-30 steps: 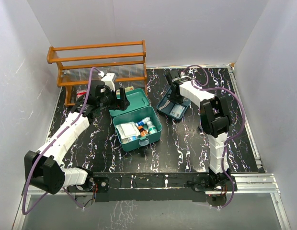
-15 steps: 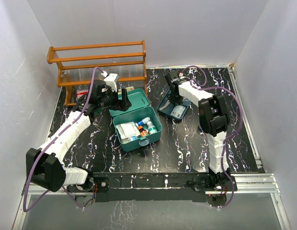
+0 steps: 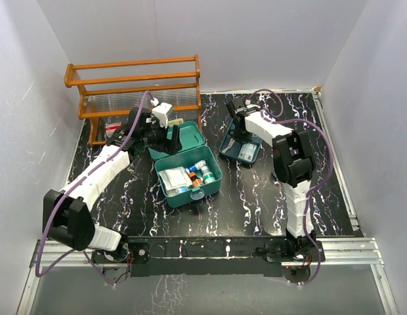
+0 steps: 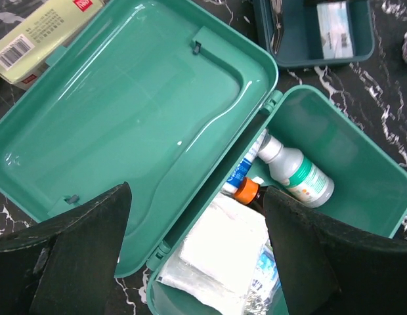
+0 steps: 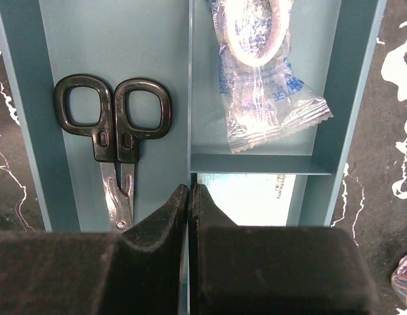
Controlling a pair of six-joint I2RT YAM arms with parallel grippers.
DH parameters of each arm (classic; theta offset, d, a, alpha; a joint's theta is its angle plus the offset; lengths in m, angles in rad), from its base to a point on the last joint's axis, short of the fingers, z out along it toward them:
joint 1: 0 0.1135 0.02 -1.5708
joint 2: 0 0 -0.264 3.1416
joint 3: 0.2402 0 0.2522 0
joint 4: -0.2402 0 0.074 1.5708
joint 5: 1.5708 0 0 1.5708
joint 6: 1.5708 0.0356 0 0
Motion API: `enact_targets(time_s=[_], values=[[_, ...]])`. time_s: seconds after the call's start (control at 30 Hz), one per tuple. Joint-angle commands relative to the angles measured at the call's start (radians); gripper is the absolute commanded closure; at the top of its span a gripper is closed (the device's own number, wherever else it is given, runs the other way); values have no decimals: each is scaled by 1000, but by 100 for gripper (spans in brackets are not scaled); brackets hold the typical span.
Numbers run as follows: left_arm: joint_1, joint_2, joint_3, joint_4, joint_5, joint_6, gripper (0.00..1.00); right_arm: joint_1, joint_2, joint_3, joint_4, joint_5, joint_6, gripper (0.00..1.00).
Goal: Organize the medicine kit
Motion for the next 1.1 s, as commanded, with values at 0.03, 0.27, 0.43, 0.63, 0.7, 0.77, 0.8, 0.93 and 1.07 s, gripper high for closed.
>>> enact_targets(time_s=[0.03, 0.27, 0.43, 0.63, 0.7, 0.77, 0.8, 0.93, 1.07], values=[[-27, 56, 55, -67, 28, 124, 23, -10, -118, -14, 44, 65, -32, 100], [-30, 118, 69, -114, 41, 155, 41, -23, -200, -52, 45, 65, -29, 100], [-52, 121, 69, -149, 28, 149, 64, -31, -240, -66, 44, 63, -27, 100], [-127, 122, 59, -175, -89, 84, 78, -32, -272, -73, 30, 67, -33, 100], [-151, 119, 55, -176, -141, 38, 82, -32, -287, -80, 28, 72, -42, 100], [-170, 118, 53, -183, -180, -13, 84, -34, -305, -86, 24, 81, -52, 100], [-179, 118, 52, -189, -195, -40, 85, -35, -315, -90, 20, 88, -59, 100], [-206, 93, 32, -199, -235, -156, 87, -54, -366, -106, 15, 99, -83, 100], [-212, 47, -3, -206, -268, -267, 87, -86, -416, -122, 14, 95, -113, 100]])
